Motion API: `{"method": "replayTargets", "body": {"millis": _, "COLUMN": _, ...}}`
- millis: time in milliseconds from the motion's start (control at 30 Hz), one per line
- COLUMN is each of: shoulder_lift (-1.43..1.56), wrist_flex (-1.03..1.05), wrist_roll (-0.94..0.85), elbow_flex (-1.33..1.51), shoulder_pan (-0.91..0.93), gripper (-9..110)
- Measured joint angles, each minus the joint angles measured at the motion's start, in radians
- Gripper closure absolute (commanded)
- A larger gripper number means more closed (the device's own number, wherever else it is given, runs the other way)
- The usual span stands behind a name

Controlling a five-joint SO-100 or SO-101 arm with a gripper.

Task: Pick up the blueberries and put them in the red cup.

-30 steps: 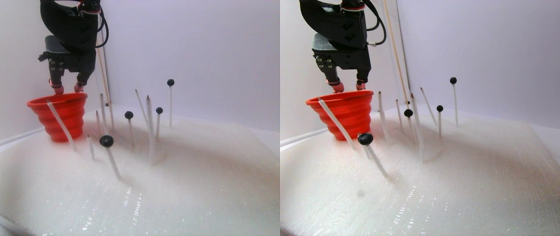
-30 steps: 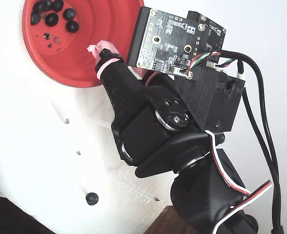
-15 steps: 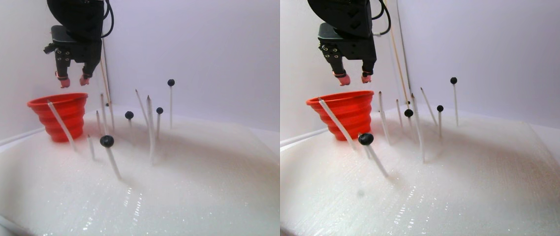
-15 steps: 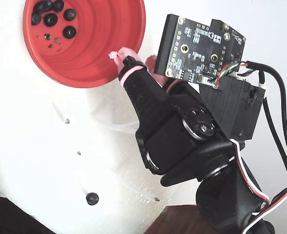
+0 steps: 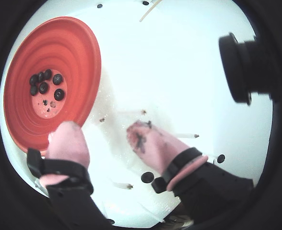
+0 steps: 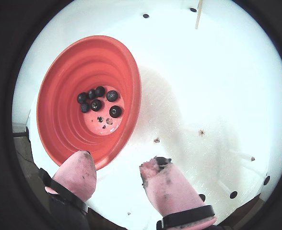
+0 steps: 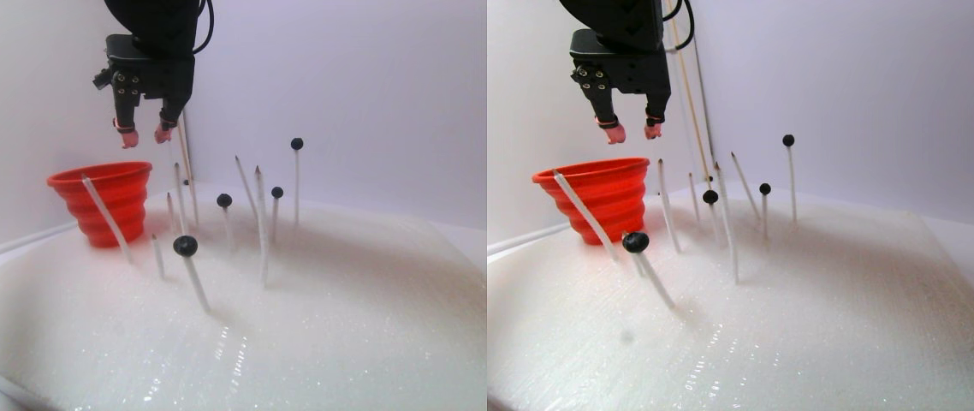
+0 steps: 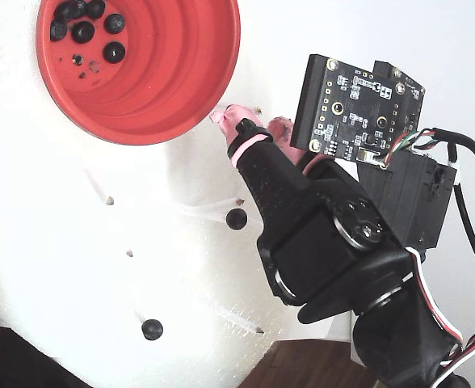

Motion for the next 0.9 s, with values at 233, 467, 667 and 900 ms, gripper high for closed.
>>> {"method": "replayTargets", "body": {"millis": 233, "shoulder_lift": 0.060, "wrist_flex": 0.049, "wrist_roll": -0.017, "elbow_flex": 0.040, "shoulder_pan": 0.026, "gripper": 84}}
{"method": "replayTargets", "body": {"millis": 467, "shoulder_lift": 0.104, "wrist_flex": 0.078, "wrist_roll": -0.023, "elbow_flex": 0.066, "shoulder_pan": 0.055, "gripper": 84}}
{"method": "replayTargets", "body": {"millis": 667, "shoulder_lift": 0.140, "wrist_flex": 0.107, "wrist_roll": -0.023, "elbow_flex": 0.100, "shoulder_pan": 0.072, "gripper": 85}}
{"method": "replayTargets", "body": {"millis": 900, "shoulder_lift": 0.176, "wrist_flex": 0.115, "wrist_roll": -0.041, "elbow_flex": 0.149, "shoulder_pan": 0.104, "gripper": 85}}
